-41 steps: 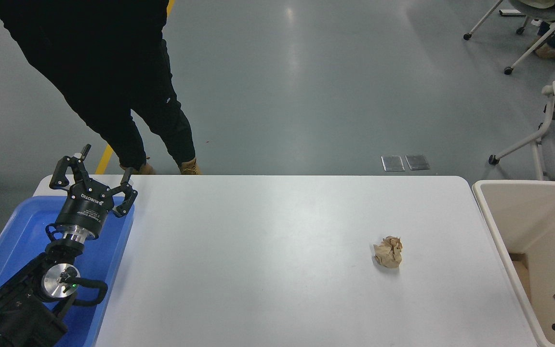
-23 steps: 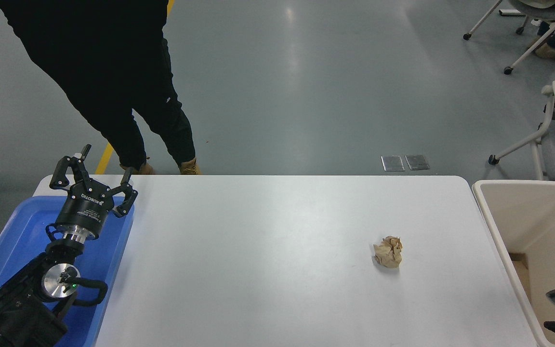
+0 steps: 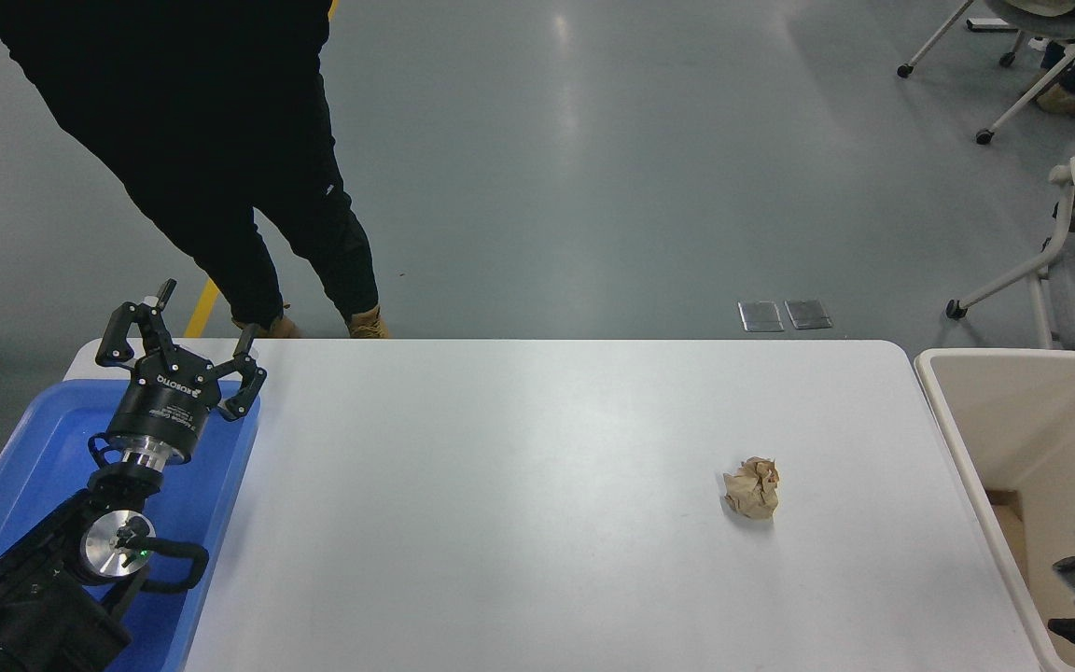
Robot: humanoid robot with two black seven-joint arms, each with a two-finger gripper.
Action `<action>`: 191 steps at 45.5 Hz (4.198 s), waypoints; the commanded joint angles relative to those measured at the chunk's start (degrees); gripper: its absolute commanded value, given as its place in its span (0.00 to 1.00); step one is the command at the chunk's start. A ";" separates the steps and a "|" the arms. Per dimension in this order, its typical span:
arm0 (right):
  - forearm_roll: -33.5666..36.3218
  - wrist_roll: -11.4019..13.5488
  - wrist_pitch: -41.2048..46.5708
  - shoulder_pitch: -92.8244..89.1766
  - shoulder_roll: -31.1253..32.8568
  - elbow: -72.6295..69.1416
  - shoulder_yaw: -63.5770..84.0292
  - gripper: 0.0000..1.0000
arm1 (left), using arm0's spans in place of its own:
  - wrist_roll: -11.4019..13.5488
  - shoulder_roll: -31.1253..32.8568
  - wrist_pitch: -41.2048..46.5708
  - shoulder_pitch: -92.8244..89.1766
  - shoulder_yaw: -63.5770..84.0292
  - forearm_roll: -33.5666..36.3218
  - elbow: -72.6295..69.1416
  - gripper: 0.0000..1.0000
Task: Pick up paper ball place in dustbin
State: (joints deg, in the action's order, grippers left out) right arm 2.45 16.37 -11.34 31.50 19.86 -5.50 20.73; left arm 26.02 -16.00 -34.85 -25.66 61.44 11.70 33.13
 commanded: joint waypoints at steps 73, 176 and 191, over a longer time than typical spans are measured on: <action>-0.08 0.07 27.32 75.80 11.51 -64.62 37.19 1.00 | -0.09 0.00 -0.04 0.00 0.00 -0.01 0.00 0.98; -1.05 0.16 25.05 37.85 -11.51 -35.20 26.30 1.00 | -0.09 0.00 -0.04 0.00 0.00 -0.01 0.00 0.98; -1.05 0.07 22.77 32.05 -13.71 -29.04 24.62 1.00 | -0.09 0.00 -0.04 0.00 0.00 -0.01 0.00 0.98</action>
State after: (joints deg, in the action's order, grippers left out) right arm 1.35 16.48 13.14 67.38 7.50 -38.64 46.37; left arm 25.94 -16.00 -34.88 -25.66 61.44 11.70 33.14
